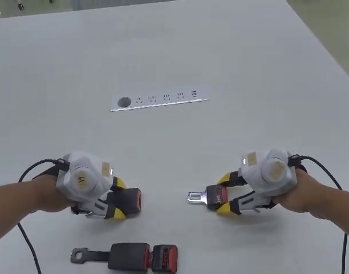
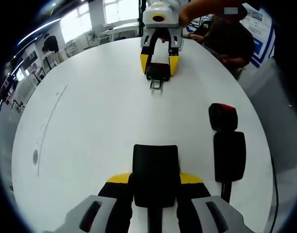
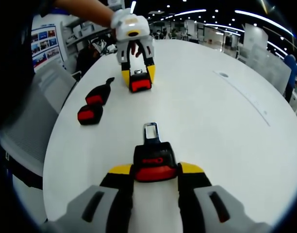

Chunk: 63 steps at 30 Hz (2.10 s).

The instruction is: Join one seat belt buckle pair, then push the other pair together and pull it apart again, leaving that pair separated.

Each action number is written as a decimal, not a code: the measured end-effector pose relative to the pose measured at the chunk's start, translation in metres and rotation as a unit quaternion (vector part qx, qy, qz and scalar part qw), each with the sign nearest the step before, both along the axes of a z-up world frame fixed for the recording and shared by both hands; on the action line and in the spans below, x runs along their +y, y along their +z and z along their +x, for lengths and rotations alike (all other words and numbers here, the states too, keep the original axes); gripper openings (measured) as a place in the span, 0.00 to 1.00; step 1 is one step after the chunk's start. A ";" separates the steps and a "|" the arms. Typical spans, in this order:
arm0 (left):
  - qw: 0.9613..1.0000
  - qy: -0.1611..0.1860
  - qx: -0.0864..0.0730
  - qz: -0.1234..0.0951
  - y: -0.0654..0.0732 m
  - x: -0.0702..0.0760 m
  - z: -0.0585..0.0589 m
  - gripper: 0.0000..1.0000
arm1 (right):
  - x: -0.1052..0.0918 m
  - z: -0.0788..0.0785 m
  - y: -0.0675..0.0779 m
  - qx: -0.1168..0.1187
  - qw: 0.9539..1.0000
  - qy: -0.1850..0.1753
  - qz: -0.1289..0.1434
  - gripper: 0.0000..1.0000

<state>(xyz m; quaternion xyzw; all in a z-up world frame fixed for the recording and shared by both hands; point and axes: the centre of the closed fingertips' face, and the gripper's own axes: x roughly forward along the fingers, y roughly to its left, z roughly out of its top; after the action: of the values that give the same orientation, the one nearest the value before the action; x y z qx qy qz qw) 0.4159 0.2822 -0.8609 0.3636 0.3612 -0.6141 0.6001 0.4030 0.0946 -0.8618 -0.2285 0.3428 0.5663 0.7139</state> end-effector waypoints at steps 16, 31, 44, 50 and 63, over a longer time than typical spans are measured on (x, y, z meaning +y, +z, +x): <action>0.990 0.135 0.017 -0.048 0.045 0.001 0.010 0.79 | -0.014 0.003 0.015 -0.018 0.996 -0.091 -0.015 0.78; 0.930 0.329 -0.015 -0.164 0.103 0.042 -0.025 0.90 | -0.014 -0.021 0.072 -0.054 0.959 -0.270 0.067 0.91; 0.891 0.379 -0.054 -0.244 0.144 0.068 -0.083 0.96 | -0.003 -0.077 0.111 -0.084 0.941 -0.310 0.107 0.95; 0.885 0.388 -0.067 -0.250 0.147 0.082 -0.109 1.00 | 0.000 -0.098 0.121 -0.097 0.936 -0.317 0.114 0.97; 0.875 0.385 -0.070 -0.284 0.167 0.101 -0.148 1.00 | 0.013 -0.140 0.144 -0.137 0.936 -0.296 0.130 0.99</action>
<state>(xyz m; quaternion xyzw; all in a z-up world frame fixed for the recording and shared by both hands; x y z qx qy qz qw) 0.2676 0.3831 -0.6939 0.0518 0.2401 -0.3834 0.8903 0.2629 0.1079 -0.7178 -0.0971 0.2169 0.3319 0.9129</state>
